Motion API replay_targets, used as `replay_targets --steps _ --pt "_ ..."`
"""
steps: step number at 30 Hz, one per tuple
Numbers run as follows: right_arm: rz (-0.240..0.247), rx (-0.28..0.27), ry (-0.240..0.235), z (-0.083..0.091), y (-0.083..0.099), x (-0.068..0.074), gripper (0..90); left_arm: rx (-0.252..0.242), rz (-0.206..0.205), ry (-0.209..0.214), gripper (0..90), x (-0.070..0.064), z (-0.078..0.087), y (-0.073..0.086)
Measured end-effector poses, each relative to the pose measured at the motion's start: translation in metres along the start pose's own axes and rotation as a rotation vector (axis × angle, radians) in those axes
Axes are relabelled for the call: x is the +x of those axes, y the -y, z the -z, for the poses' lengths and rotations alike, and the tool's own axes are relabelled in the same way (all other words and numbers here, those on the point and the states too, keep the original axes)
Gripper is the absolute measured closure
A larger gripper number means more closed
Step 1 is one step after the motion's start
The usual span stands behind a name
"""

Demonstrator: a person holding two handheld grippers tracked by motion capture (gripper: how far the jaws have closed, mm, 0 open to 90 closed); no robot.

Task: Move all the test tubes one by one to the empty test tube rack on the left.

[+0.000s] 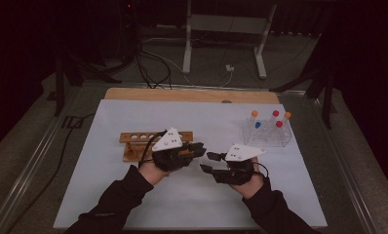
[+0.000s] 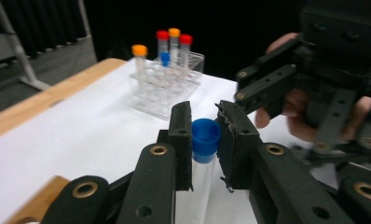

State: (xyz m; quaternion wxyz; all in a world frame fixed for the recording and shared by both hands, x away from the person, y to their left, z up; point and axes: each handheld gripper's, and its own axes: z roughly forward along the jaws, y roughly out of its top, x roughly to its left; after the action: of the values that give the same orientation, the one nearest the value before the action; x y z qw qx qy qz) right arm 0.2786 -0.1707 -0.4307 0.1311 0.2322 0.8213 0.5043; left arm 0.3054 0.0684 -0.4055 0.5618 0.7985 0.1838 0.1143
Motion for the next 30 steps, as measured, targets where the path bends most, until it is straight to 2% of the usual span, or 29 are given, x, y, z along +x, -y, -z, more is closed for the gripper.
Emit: replay_targets --steps 3,4,6,8,9,10,11,12,14,17,22,30 --pt "-0.018 -0.018 0.015 0.003 0.0 -0.002 35.9 -0.007 0.004 -0.019 77.4 0.005 0.004 -0.004" --pt "-0.02 -0.022 0.026 0.004 -0.001 -0.002 32.7 -0.014 -0.002 -0.045 77.5 0.011 0.009 -0.008" --pt "-0.024 -0.034 0.032 0.005 -0.001 -0.003 26.4 -0.018 0.001 -0.054 77.5 0.014 0.012 -0.01" --pt "-0.032 -0.041 0.045 0.005 -0.001 -0.004 19.0 -0.025 0.001 -0.076 77.5 0.02 0.016 -0.014" --pt "-0.041 -0.043 0.047 0.006 -0.001 -0.005 16.8 -0.029 -0.002 -0.103 77.5 0.026 0.02 -0.017" --pt "-0.045 -0.05 0.051 0.006 -0.001 -0.005 12.6 -0.029 -0.002 -0.103 77.5 0.026 0.02 -0.017" --pt "-0.041 -0.055 0.042 0.007 -0.001 -0.005 8.5 -0.033 -0.002 -0.127 77.5 0.033 0.024 -0.02" --pt "-0.041 -0.055 0.042 0.007 -0.001 -0.005 8.5 -0.033 -0.002 -0.127 77.5 0.033 0.024 -0.02" --pt "-0.045 -0.059 0.037 0.008 -0.001 -0.006 1.4 -0.039 0.004 -0.145 77.5 0.039 0.026 -0.023" --pt "-0.053 -0.076 0.044 0.01 -0.001 -0.007 0.0 -0.039 0.001 -0.187 77.5 0.049 0.029 -0.027" --pt "-0.058 -0.088 0.048 0.013 -0.001 -0.009 0.0 -0.037 0.011 -0.226 77.5 0.06 0.027 -0.026" --pt "-0.053 -0.083 0.043 0.012 0.001 -0.01 0.0 -0.01 0.042 -0.285 77.4 0.076 0.015 -0.011"
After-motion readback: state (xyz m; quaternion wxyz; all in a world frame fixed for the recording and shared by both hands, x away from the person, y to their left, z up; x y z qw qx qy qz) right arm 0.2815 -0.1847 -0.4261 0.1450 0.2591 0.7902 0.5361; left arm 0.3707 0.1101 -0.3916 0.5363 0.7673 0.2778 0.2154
